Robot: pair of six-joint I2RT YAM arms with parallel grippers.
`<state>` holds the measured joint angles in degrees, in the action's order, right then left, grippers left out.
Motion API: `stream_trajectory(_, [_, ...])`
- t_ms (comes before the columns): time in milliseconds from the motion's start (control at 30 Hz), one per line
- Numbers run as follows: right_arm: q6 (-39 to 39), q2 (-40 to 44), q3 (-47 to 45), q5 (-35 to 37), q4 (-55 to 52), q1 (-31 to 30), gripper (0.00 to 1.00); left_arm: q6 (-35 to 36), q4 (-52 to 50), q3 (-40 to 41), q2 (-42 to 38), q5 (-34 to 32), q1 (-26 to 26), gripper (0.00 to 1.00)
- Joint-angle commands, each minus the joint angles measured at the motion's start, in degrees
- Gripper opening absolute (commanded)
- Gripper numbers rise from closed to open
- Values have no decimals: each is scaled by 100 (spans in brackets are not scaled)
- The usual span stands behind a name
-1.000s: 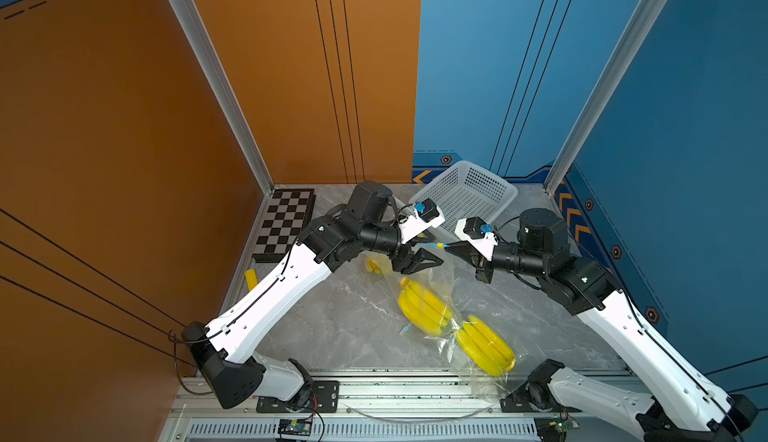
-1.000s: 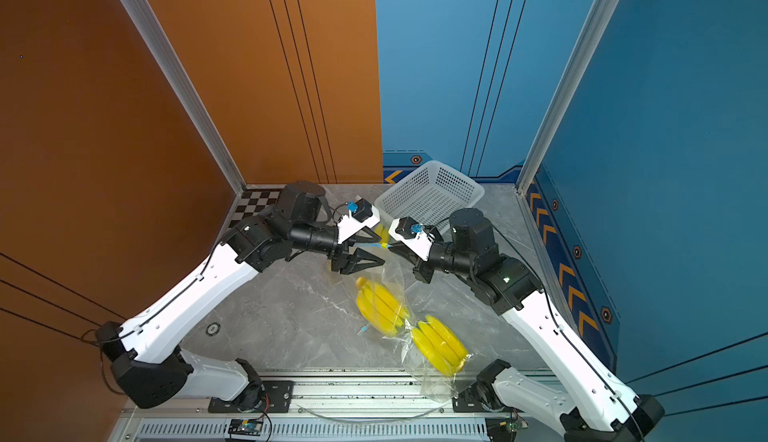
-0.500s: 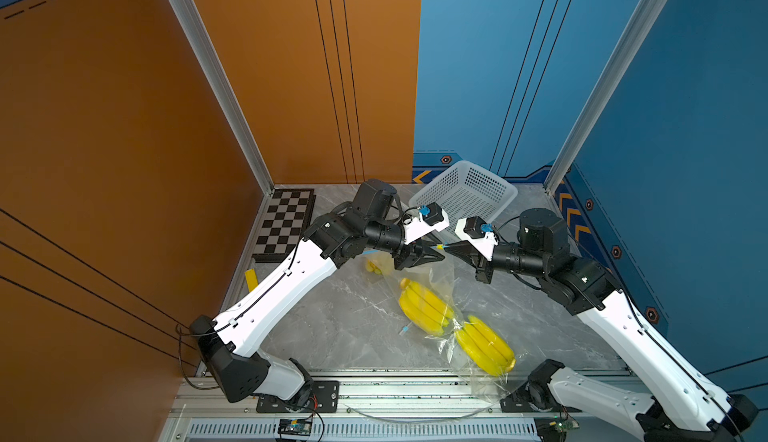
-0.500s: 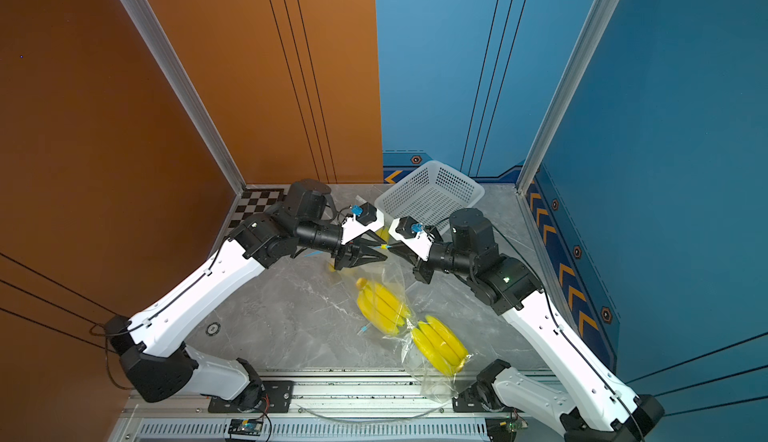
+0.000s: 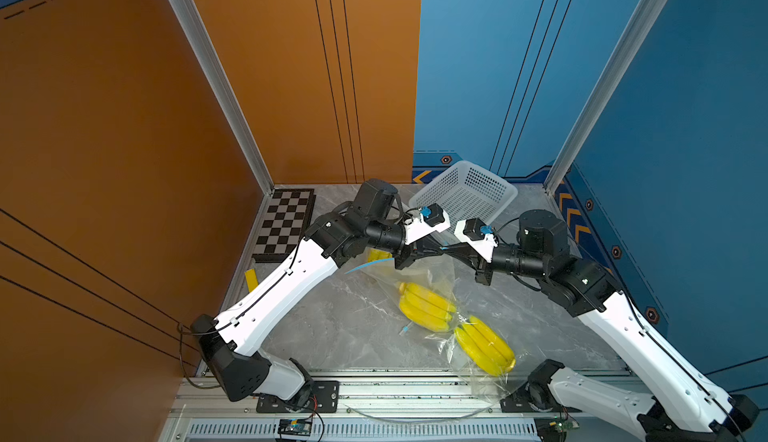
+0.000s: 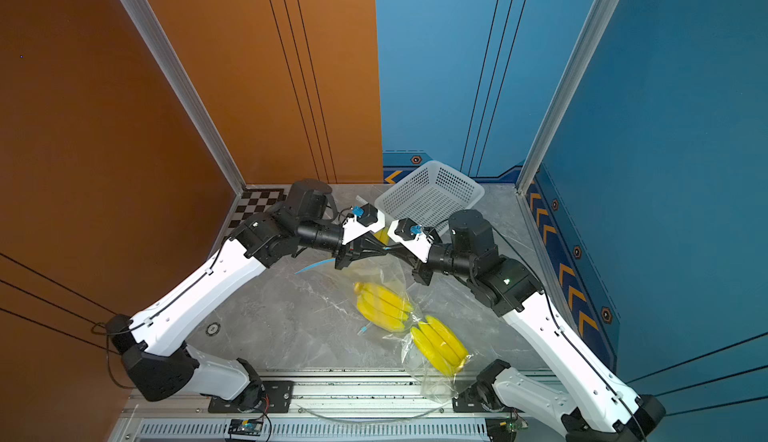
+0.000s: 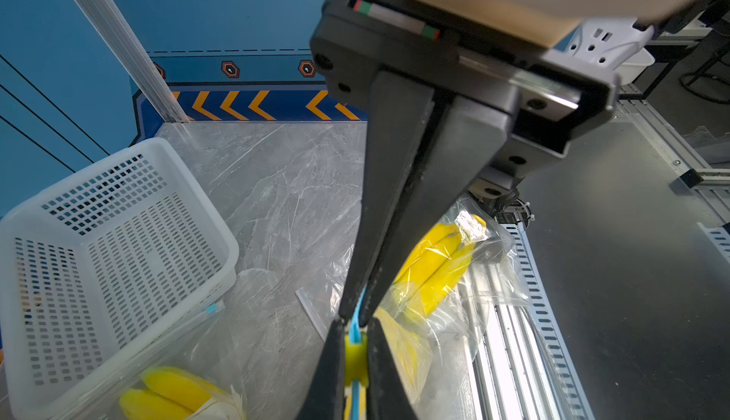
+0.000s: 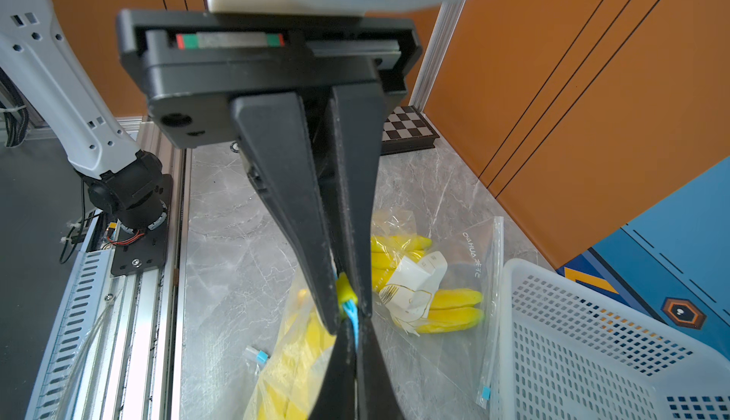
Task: Open the zip-top bag and take out the banana
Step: Unzip the zipper on the zipper food storage bag.
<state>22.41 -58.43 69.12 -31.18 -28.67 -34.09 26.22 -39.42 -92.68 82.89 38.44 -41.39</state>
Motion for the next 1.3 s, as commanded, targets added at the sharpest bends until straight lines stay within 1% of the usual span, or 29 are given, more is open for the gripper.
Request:
stream_trajectory(0, [-197, 122, -79, 94, 215, 30, 0, 179, -22, 128, -257, -557, -30, 2])
stream_trajectory(133, [-482, 182, -200, 103, 490, 160, 0, 262, -22, 450, -580, -845, 55, 4])
stream_trajectory(300, [-757, 271, -323, 126, 812, 369, 0, 184, -75, 878, -986, -890, 315, 4])
stream_trajectory(633, [-847, 235, -344, 77, 877, 596, 0, 109, -153, 1359, -1619, -846, 818, 5])
stream_trajectory(900, [-1068, 423, -543, 142, 897, 1230, 0, 137, -375, 1753, -2120, -993, 1142, 5])
stream_trajectory(967, [-1119, 485, -615, 63, 923, 1395, 0, 142, -450, 1872, -2301, -1021, 1246, 6])
stream_trajectory(1133, [-1176, 578, -740, 24, 941, 1601, 0, 133, -605, 2142, -2653, -1079, 1426, 7])
stream_trajectory(1267, [-1213, 588, -833, -20, 1003, 1642, 0, 111, -731, 2247, -2828, -1058, 1501, 7])
